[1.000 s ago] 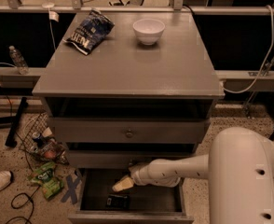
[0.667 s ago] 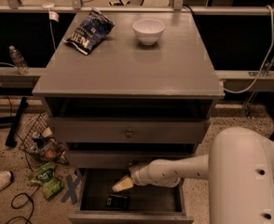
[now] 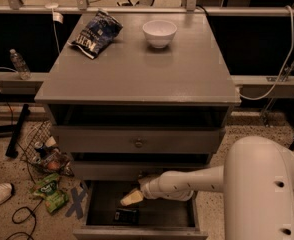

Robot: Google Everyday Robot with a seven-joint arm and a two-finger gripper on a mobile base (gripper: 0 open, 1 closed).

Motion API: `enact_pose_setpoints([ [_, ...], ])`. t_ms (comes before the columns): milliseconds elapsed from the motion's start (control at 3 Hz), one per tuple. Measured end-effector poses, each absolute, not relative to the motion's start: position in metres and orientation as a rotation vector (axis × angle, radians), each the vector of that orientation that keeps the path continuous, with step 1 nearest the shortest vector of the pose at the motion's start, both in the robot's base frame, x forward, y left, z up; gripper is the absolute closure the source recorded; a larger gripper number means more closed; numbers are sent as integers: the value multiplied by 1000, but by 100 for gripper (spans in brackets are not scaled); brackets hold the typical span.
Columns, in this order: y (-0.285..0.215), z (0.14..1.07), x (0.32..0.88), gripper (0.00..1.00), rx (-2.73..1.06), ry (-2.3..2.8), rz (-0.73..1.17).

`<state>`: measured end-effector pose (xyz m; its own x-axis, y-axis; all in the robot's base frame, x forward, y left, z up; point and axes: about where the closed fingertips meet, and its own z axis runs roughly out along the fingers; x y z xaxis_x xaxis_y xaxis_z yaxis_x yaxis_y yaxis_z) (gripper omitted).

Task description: Place rxbar chocolate into bottom drawer

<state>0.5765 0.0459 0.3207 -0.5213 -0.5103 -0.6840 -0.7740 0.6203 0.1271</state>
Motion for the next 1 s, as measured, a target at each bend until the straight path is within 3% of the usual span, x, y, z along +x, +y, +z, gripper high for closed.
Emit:
enact_pose_setpoints([
  [1000, 46, 321, 575, 0, -1004, 2235, 565],
])
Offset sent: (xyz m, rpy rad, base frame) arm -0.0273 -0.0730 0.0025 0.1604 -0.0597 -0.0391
